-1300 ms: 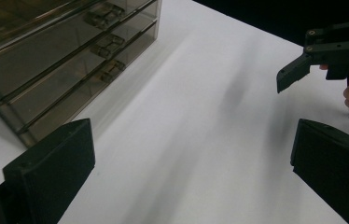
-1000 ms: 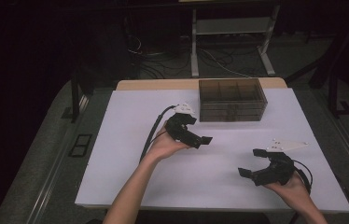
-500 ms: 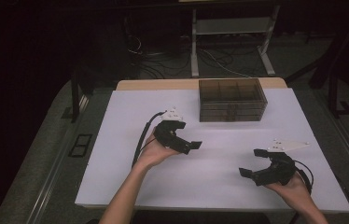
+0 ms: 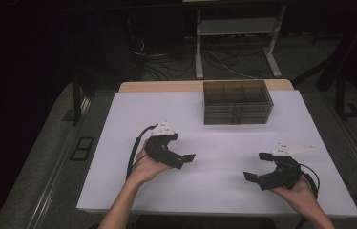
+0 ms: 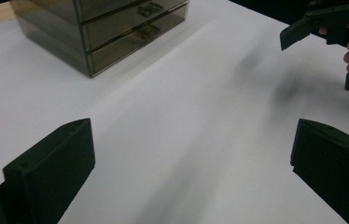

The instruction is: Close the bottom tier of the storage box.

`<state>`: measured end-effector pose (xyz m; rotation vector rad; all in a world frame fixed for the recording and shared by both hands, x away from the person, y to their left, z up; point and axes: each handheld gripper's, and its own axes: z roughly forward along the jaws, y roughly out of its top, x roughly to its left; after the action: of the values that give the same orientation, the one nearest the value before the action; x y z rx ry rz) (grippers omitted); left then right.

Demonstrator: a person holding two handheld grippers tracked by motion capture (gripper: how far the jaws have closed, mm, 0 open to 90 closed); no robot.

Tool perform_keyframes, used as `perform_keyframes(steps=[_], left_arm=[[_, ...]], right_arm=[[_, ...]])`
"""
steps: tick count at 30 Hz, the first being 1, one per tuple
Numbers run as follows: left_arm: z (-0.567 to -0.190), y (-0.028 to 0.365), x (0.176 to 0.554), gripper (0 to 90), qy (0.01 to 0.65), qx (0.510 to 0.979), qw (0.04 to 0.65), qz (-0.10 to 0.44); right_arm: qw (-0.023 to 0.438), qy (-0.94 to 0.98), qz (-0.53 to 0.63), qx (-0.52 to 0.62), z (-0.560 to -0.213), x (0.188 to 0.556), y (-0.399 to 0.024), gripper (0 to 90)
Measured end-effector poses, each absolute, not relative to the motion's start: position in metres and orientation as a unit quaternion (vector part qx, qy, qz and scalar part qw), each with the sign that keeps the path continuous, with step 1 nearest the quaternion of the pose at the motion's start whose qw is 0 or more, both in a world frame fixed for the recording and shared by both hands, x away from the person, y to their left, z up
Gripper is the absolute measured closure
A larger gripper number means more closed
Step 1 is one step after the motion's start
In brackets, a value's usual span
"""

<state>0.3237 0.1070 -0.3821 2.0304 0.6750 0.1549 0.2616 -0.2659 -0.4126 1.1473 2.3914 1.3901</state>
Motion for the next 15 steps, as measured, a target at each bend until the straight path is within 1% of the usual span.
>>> perform_keyframes(steps=[15], left_arm=[[-0.388,0.146,0.296,0.0,0.314,0.808,0.492,0.079]], right_arm=[[0.073,0.796,0.461,0.385,-0.413,0.261,-0.264,0.1]])
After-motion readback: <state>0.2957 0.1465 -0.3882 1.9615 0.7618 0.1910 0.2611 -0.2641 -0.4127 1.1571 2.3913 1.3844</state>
